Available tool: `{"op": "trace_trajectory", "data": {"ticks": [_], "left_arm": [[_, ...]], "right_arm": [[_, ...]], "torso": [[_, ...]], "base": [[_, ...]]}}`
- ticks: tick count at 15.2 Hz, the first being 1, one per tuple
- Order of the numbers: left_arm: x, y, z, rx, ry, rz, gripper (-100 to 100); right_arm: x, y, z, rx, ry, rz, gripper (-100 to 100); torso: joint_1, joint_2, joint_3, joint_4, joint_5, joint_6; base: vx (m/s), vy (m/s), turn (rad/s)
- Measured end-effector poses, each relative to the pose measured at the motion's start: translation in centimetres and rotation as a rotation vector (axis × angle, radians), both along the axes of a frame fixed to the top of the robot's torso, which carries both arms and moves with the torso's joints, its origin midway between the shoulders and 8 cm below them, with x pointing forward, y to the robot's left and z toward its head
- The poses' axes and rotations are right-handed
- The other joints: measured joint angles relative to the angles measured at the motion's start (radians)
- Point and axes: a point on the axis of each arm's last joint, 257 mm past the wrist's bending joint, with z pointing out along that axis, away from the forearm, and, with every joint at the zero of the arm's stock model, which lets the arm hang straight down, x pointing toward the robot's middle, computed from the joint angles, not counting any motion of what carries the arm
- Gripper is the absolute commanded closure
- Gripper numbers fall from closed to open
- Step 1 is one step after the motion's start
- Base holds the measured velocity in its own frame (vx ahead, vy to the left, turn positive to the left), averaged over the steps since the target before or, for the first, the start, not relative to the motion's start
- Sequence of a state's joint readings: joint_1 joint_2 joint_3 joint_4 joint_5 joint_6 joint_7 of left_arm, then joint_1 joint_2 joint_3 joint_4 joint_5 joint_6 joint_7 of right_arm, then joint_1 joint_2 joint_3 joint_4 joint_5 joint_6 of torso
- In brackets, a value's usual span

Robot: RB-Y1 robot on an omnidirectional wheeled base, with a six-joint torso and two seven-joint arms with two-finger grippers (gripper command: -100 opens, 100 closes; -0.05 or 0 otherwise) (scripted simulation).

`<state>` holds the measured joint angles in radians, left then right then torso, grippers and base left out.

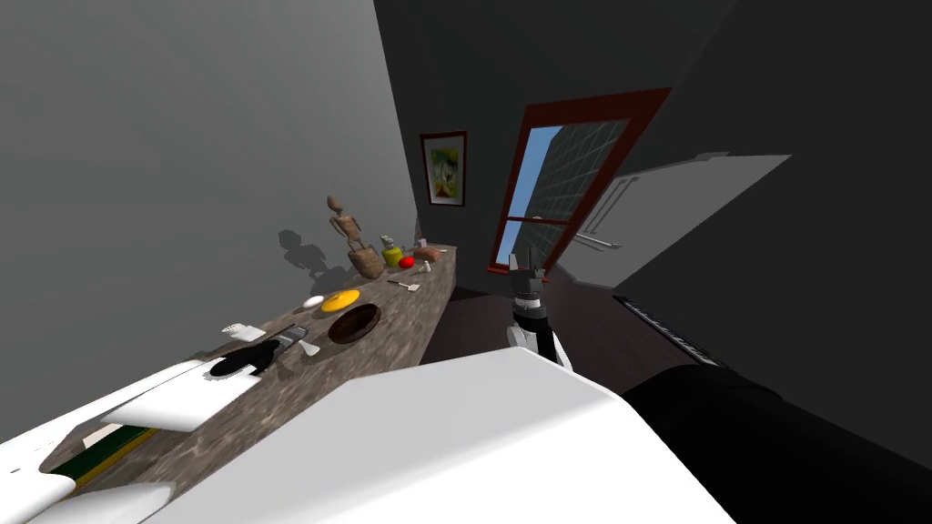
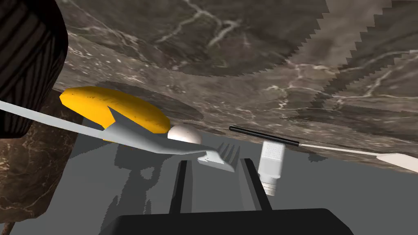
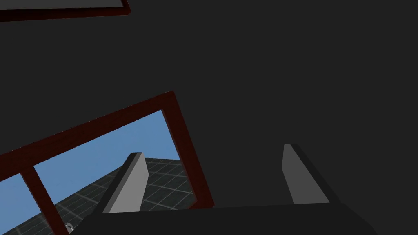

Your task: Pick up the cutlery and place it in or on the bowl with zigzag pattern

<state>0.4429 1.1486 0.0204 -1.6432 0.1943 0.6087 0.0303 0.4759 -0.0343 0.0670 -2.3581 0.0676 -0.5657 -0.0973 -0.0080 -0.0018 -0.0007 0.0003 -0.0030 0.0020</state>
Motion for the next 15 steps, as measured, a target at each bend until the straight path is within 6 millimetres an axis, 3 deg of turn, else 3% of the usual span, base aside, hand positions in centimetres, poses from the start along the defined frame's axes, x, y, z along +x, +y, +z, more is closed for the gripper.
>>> {"op": "trace_trajectory", "data": {"ticks": [8, 11, 15], "left_arm": [[1.0, 2.0, 5.1, 0.033, -0.056, 0.078, 100], [1.4, 1.5, 6.5, 0.037, -0.063, 0.075, 100], [2.1, -0.5, 6.8, 0.028, -0.042, 0.029, 100]], "right_arm": [[0.0, 0.0, 0.0, 0.000, 0.000, 0.000, 0], [0.0, 0.0, 0.0, 0.000, 0.000, 0.000, 0], [0.0, 0.0, 0.0, 0.000, 0.000, 0.000, 0]], "torso": [[-0.003, -0.005, -0.003, -0.001, 0.001, 0.002], [-0.003, -0.009, -0.006, -0.002, 0.002, 0.004], [0.000, -0.009, -0.006, -0.003, 0.003, 0.004]], "base": [[0.052, -0.083, -0.049], [0.094, -0.094, 0.028], [0.069, -0.061, 0.089]]}}
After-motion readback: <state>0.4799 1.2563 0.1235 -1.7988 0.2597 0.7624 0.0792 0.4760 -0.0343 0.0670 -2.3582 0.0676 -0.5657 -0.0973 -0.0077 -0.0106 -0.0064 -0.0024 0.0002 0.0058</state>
